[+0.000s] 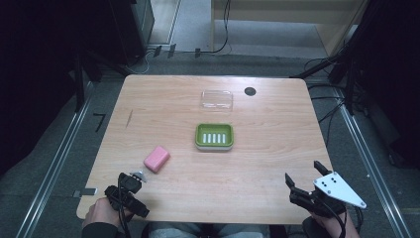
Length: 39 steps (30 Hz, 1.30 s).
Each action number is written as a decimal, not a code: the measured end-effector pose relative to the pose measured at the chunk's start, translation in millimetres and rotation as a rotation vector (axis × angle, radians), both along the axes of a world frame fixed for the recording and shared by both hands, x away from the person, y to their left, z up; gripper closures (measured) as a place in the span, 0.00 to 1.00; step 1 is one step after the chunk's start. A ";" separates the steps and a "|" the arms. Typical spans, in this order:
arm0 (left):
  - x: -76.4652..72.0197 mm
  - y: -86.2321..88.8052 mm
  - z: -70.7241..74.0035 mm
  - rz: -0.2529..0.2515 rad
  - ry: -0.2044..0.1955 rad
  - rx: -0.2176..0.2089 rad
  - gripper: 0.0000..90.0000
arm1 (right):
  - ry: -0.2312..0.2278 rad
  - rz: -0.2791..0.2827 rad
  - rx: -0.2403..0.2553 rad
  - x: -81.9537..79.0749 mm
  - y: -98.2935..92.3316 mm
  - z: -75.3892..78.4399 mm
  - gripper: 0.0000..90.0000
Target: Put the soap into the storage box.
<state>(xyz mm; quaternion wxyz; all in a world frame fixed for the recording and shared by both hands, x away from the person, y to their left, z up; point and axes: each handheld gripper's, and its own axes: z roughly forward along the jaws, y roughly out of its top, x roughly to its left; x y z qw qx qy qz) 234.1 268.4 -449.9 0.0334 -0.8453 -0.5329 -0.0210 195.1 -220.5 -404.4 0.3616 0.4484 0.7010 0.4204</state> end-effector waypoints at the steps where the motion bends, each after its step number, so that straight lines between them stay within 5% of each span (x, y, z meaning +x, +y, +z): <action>1: 0.0 0.0 0.0 0.000 0.000 0.000 0.09 | 0.000 0.000 0.000 0.0 0.0 0.0 0.15; 16: 0.7 -1.7 2.5 -0.010 -0.050 0.001 0.08 | 0.003 -0.004 -0.007 1.9 1.2 -0.5 0.15; 20: 3.3 -2.8 3.5 -0.018 -0.064 -0.029 0.07 | 0.012 -0.001 -0.015 2.9 3.2 -0.2 0.15; 39: 39.5 -6.2 11.2 -0.020 -0.134 -0.096 0.04 | 0.003 -0.002 -0.021 5.4 6.2 -1.1 0.15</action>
